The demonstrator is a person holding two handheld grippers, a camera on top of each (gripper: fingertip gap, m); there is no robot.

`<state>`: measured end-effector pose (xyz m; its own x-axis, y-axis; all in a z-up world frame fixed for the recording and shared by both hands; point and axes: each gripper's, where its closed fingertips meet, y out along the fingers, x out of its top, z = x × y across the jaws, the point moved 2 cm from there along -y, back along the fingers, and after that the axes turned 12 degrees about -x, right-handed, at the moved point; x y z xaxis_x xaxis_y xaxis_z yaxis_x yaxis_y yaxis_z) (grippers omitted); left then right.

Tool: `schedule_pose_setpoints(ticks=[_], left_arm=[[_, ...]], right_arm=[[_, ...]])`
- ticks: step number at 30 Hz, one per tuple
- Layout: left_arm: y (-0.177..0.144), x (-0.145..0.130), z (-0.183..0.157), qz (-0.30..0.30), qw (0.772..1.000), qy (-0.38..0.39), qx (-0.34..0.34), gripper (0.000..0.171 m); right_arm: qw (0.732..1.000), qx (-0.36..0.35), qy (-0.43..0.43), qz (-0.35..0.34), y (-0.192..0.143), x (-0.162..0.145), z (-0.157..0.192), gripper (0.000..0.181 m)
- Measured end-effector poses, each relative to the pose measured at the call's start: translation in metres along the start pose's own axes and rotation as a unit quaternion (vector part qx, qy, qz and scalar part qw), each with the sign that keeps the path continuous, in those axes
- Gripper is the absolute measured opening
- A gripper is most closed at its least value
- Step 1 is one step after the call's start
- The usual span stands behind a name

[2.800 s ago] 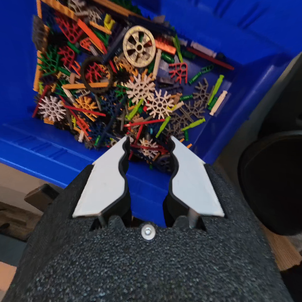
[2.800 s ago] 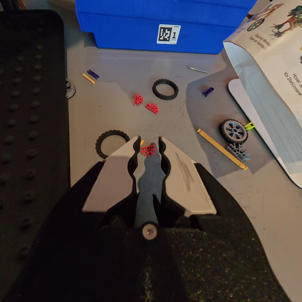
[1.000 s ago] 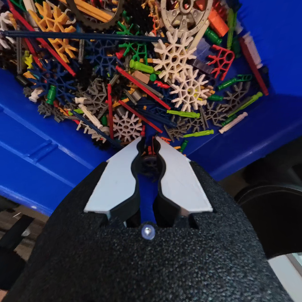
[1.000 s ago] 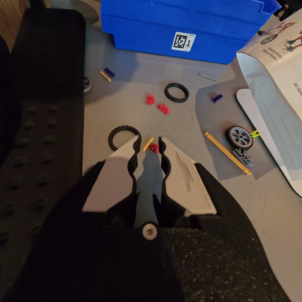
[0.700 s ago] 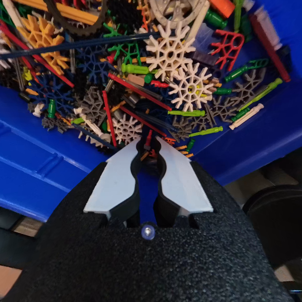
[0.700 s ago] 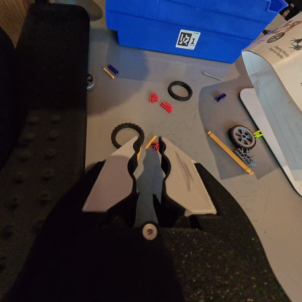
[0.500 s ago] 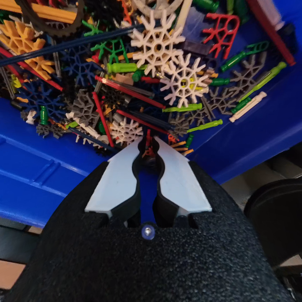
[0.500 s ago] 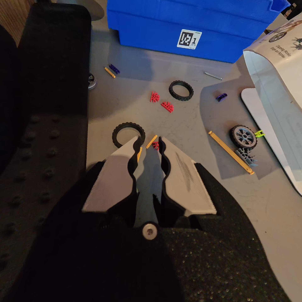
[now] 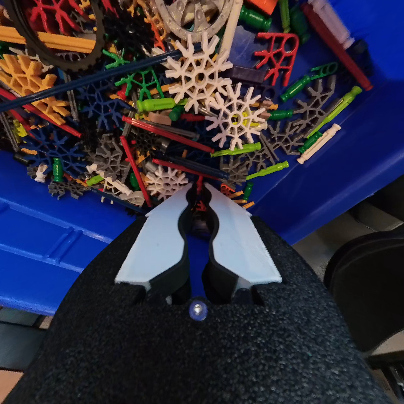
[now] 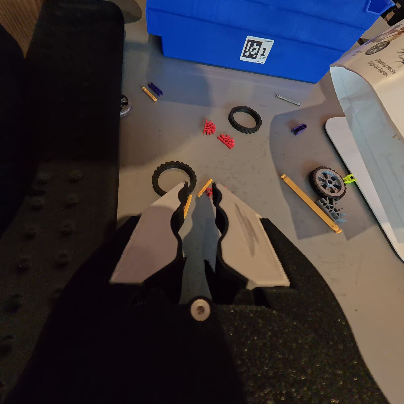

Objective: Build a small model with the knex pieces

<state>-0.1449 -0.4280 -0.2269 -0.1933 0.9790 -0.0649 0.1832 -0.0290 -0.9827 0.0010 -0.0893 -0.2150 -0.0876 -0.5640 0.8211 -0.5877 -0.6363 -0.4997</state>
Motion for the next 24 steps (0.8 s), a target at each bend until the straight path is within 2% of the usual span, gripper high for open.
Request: schedule_pose_setpoints(ticks=[5, 9, 11, 17, 24], left_arm=[[-0.007, 0.004, -0.002, -0.027, 1.0, 0.01, 0.01, 0.0], [-0.003, 0.001, -0.006, -0.025, 1.0, -0.004, -0.01, 0.0], [-0.001, 0.0, -0.002, -0.02, 1.0, -0.009, 0.002, 0.0], [0.0, 0.002, -0.005, -0.009, 1.0, -0.025, -0.008, 0.013], [0.0, 0.005, -0.011, -0.01, 0.998, -0.046, -0.038, 0.012]], right_arm=[[1.0, 0.001, 0.001, 0.0, -0.001, 0.0, 0.0, 0.021], [1.0, 0.002, 0.0, 0.0, -0.001, -0.001, 0.0, 0.021], [1.0, 0.002, -0.002, 0.002, 0.0, -0.001, 0.001, 0.021], [1.0, 0.002, -0.004, 0.004, -0.001, -0.002, 0.001, 0.021], [1.0, 0.004, -0.004, 0.004, -0.002, -0.002, 0.002, 0.021]])
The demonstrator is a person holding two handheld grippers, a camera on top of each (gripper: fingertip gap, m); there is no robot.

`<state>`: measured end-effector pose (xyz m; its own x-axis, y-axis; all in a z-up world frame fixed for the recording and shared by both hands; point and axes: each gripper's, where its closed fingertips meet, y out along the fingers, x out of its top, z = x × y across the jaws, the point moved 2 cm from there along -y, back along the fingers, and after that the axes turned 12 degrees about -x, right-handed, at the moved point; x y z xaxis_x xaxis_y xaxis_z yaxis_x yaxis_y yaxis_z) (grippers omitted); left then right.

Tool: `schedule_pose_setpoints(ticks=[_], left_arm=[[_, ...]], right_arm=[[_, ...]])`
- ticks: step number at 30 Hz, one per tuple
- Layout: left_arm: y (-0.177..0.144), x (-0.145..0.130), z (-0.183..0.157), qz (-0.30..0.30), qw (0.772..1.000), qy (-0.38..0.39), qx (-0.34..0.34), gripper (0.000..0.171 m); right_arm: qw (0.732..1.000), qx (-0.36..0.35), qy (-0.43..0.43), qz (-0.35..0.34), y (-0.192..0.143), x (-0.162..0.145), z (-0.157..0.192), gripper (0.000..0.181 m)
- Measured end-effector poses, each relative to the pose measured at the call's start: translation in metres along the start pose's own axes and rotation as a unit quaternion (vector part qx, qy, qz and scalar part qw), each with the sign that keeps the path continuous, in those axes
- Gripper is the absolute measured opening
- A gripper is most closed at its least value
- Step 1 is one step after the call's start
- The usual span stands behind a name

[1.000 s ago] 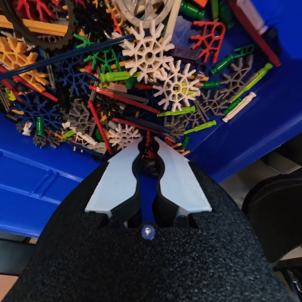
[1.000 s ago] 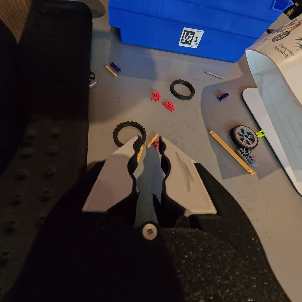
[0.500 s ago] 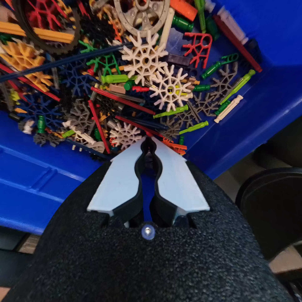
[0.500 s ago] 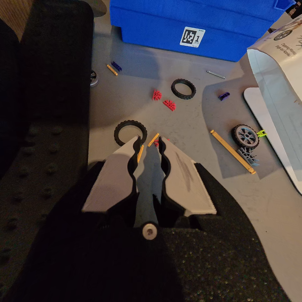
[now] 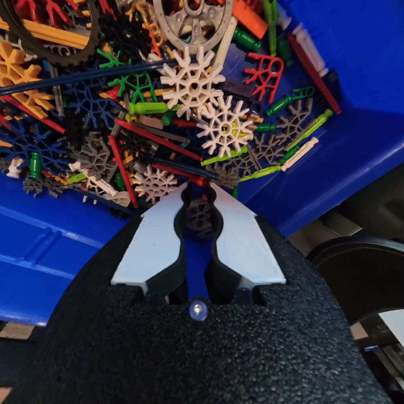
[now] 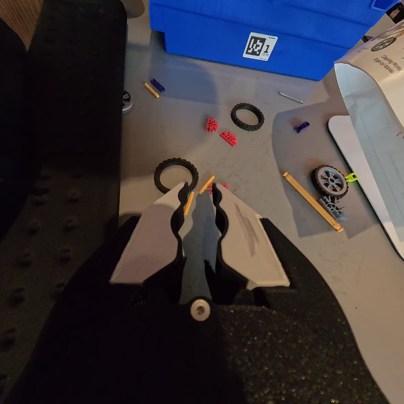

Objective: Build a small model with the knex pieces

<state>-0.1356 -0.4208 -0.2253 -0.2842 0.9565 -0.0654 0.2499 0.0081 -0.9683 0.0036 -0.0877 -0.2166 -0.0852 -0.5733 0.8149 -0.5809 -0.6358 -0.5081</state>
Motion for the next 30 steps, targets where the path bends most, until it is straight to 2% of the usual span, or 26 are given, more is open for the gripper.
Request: schedule_pose_setpoints(ticks=[11, 15, 20, 26, 28, 30], left_arm=[[0.003, -0.003, 0.002, 0.007, 0.999, -0.037, -0.003, 0.008], [0.004, -0.006, -0.001, 0.006, 0.999, -0.036, -0.015, 0.001], [0.002, -0.015, 0.005, 0.025, 0.999, -0.026, 0.017, 0.0], [-0.008, -0.011, 0.005, -0.009, 1.0, -0.019, 0.015, 0.0], [-0.012, -0.009, 0.008, -0.015, 0.999, -0.011, 0.033, 0.0], [-0.01, -0.008, 0.002, -0.015, 1.0, -0.011, 0.013, 0.0]], right_arm=[[1.0, 0.002, 0.0, 0.002, -0.001, -0.001, 0.0, 0.021], [1.0, 0.002, -0.002, 0.003, -0.001, -0.001, 0.001, 0.021], [1.0, 0.003, -0.004, 0.004, -0.001, -0.002, 0.001, 0.021], [1.0, 0.004, -0.003, 0.004, -0.001, -0.002, 0.001, 0.021], [1.0, 0.004, -0.003, 0.004, -0.001, -0.002, 0.001, 0.021], [1.0, 0.005, -0.003, 0.004, -0.001, -0.002, 0.001, 0.021]])
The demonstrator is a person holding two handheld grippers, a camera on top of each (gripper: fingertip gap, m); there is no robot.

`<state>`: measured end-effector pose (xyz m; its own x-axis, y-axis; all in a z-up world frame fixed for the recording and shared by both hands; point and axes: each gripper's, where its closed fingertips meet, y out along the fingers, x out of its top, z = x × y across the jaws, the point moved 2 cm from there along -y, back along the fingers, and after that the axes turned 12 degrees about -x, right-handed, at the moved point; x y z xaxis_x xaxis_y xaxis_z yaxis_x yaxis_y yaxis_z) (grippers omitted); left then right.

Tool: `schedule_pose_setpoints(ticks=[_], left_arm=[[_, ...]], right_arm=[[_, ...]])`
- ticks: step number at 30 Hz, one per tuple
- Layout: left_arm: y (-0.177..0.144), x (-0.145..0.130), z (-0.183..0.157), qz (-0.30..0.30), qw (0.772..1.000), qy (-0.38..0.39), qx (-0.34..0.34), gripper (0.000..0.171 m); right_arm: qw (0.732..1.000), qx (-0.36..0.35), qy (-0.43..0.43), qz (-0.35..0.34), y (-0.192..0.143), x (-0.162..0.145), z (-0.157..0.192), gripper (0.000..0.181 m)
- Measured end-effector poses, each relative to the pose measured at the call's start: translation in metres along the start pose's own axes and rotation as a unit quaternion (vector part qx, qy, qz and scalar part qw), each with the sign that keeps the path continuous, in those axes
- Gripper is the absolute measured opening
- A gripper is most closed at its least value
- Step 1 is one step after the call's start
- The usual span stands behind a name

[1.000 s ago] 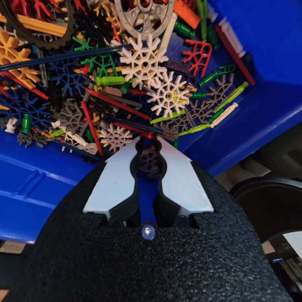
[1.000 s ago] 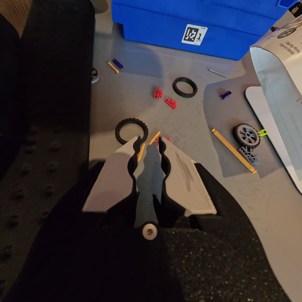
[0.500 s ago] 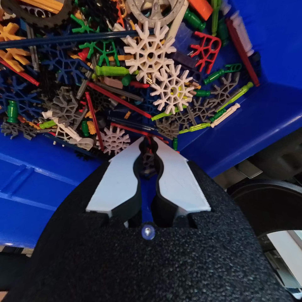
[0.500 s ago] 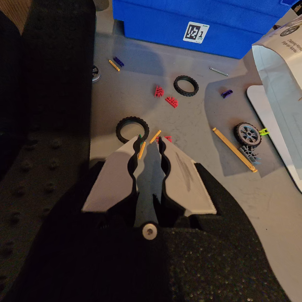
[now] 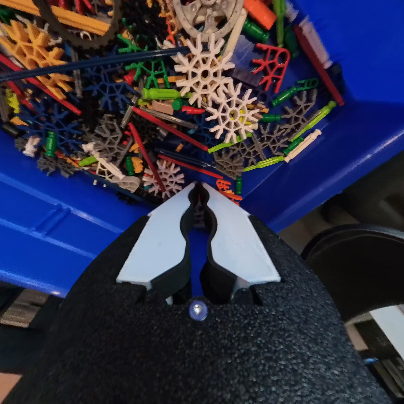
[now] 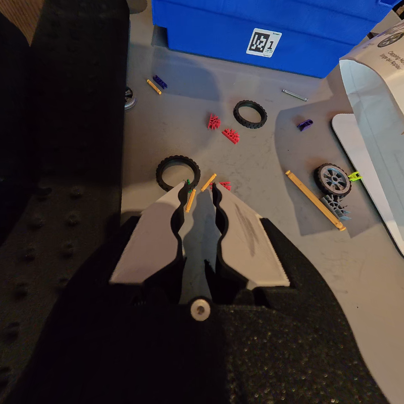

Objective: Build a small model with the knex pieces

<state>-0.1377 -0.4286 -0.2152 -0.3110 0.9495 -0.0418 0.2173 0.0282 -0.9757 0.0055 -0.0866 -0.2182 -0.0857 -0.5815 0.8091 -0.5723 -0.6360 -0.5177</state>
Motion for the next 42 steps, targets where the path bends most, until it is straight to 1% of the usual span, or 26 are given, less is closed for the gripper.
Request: schedule_pose_setpoints(ticks=[2, 5, 8, 11, 15, 18, 20, 22, 24, 26, 28, 31, 33, 35, 37, 40, 41, 42], left_arm=[[0.007, -0.008, 0.002, 0.035, 0.999, -0.011, 0.005, 0.0], [0.014, -0.008, 0.001, 0.031, 0.999, -0.023, -0.012, 0.009], [0.016, -0.009, 0.002, 0.035, 0.999, -0.024, -0.014, 0.008], [0.016, -0.008, 0.004, 0.04, 0.999, -0.016, 0.001, 0.002], [0.016, -0.008, 0.004, 0.038, 0.999, -0.003, 0.01, 0.0], [0.011, -0.006, 0.004, 0.016, 1.0, -0.006, 0.018, 0.0], [0.0, -0.003, 0.002, -0.008, 1.0, -0.004, 0.028, 0.0], [-0.017, 0.005, -0.002, -0.044, 0.998, 0.011, 0.044, 0.0], [-0.04, 0.014, -0.005, -0.074, 0.993, 0.025, 0.087, 0.0], [-0.061, 0.03, -0.018, -0.115, 0.986, 0.061, 0.109, 0.0], [-0.076, 0.045, -0.033, -0.139, 0.975, 0.1, 0.142, 0.0], [-0.088, 0.072, -0.065, -0.173, 0.961, 0.146, 0.159, 0.0], [-0.09, 0.091, -0.091, -0.191, 0.953, 0.176, 0.155, 0.0], [-0.087, 0.111, -0.119, -0.2, 0.948, 0.198, 0.147, 0.001], [-0.085, 0.133, -0.144, -0.201, 0.938, 0.231, 0.163, 0.001], [-0.071, 0.176, -0.196, -0.237, 0.926, 0.27, 0.117, 0.0], [-0.064, 0.191, -0.211, -0.248, 0.922, 0.279, 0.105, 0.0], [-0.053, 0.205, -0.229, -0.255, 0.917, 0.295, 0.079, 0.0]], right_arm=[[1.0, 0.0, 0.0, 0.0, 0.0, 0.0, 0.0, 0.021], [1.0, 0.0, -0.001, 0.0, 0.0, 0.0, 0.0, 0.021], [1.0, 0.001, -0.002, 0.0, 0.0, 0.0, 0.0, 0.021], [1.0, 0.001, -0.002, -0.001, 0.0, 0.0, 0.001, 0.021], [1.0, 0.002, -0.003, 0.0, 0.0, 0.0, 0.001, 0.021], [1.0, 0.002, -0.004, 0.002, 0.0, -0.001, 0.001, 0.021], [1.0, 0.002, -0.006, 0.003, 0.0, -0.001, 0.002, 0.021], [1.0, 0.0, -0.009, 0.004, 0.0, -0.001, 0.002, 0.021], [1.0, -0.003, -0.012, 0.002, 0.0, 0.001, 0.001, 0.021], [1.0, -0.008, -0.014, -0.01, -0.003, 0.006, 0.001, 0.021], [1.0, -0.018, -0.016, -0.019, -0.006, 0.011, -0.001, 0.021], [0.999, -0.04, -0.019, -0.025, -0.01, 0.016, -0.007, 0.021], [0.998, -0.054, -0.019, -0.03, -0.013, 0.021, -0.01, 0.021], [0.997, -0.068, -0.025, -0.036, -0.019, 0.027, -0.012, 0.021], [0.996, -0.078, -0.032, -0.036, -0.029, 0.032, -0.011, 0.021], [0.995, -0.087, -0.041, -0.039, -0.051, 0.033, -0.002, 0.021], [0.994, -0.089, -0.041, -0.038, -0.06, 0.03, 0.002, 0.021], [0.994, -0.093, -0.039, -0.034, -0.068, 0.026, 0.006, 0.021]])
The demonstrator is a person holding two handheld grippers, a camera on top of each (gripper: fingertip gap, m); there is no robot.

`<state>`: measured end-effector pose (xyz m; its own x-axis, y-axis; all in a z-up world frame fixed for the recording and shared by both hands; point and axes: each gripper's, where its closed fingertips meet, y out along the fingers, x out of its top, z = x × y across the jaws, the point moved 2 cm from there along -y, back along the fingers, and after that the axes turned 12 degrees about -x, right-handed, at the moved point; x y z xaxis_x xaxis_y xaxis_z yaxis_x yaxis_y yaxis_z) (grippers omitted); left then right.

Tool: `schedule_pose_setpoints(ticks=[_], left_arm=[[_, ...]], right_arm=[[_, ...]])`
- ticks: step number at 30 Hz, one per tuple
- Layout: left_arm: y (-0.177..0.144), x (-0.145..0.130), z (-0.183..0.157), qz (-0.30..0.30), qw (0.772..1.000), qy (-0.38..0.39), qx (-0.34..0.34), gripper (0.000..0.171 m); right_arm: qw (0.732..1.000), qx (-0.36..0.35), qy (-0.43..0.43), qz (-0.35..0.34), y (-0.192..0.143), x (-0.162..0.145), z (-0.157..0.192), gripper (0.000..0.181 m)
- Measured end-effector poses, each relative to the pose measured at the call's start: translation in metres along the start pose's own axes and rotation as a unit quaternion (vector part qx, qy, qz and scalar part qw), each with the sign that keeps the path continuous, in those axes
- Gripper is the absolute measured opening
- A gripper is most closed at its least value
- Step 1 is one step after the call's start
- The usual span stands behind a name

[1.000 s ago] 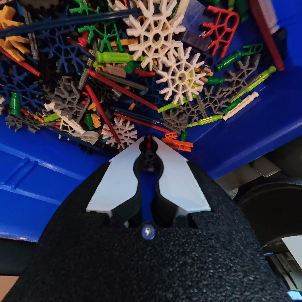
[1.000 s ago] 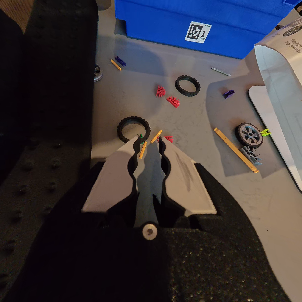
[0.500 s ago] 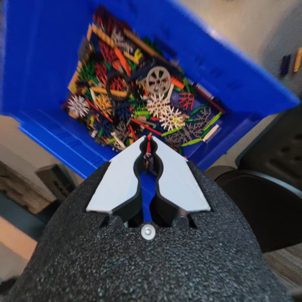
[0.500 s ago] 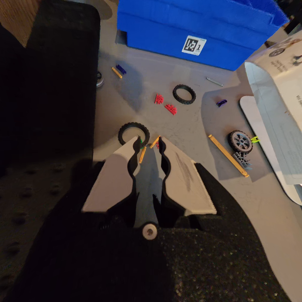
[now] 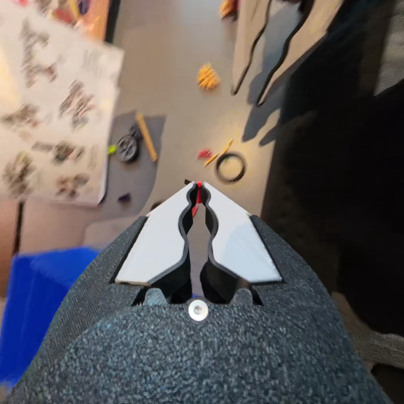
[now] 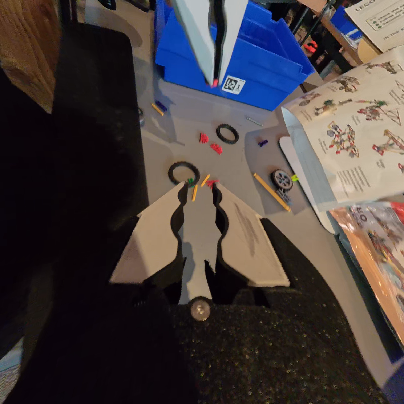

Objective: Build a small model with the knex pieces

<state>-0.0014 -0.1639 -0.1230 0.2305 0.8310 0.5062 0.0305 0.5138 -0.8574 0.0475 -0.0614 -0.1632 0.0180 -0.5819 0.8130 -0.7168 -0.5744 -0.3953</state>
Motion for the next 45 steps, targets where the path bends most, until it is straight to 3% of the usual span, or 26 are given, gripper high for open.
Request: schedule_pose_setpoints(ticks=[4, 12, 18, 25, 29, 34, 39, 45], left_arm=[[0.062, 0.053, -0.027, -0.035, 0.997, 0.042, -0.054, 0.001], [0.156, 0.133, -0.038, -0.025, 0.986, 0.156, -0.059, 0.001], [0.204, 0.136, -0.042, 0.039, 0.98, 0.174, -0.091, 0.001], [0.19, 0.134, -0.043, -0.014, 0.984, 0.132, -0.119, 0.018], [0.163, 0.127, -0.019, -0.032, 0.986, 0.102, -0.125, 0.025], [0.147, 0.135, 0.019, -0.029, 0.99, 0.098, -0.095, 0.036], [0.155, 0.162, 0.029, -0.064, 0.984, 0.107, -0.128, 0.044], [0.183, 0.178, 0.033, -0.076, 0.974, 0.124, -0.174, 0.056]], right_arm=[[0.999, -0.031, 0.019, 0.026, -0.04, -0.024, 0.008, 0.021], [0.979, -0.147, 0.079, 0.117, -0.101, -0.094, -0.02, 0.021], [0.967, -0.15, 0.101, 0.182, -0.109, -0.131, -0.027, 0.021], [0.969, -0.093, 0.124, 0.191, -0.1, -0.132, -0.025, 0.021], [0.98, -0.04, 0.104, 0.166, -0.088, -0.12, -0.021, 0.019], [0.977, -0.006, 0.082, 0.195, -0.069, -0.127, -0.028, 0.019], [0.974, 0.054, 0.066, 0.209, -0.061, -0.128, -0.017, 0.004], [0.974, 0.033, 0.07, 0.214, -0.073, -0.135, -0.022, 0.003]])
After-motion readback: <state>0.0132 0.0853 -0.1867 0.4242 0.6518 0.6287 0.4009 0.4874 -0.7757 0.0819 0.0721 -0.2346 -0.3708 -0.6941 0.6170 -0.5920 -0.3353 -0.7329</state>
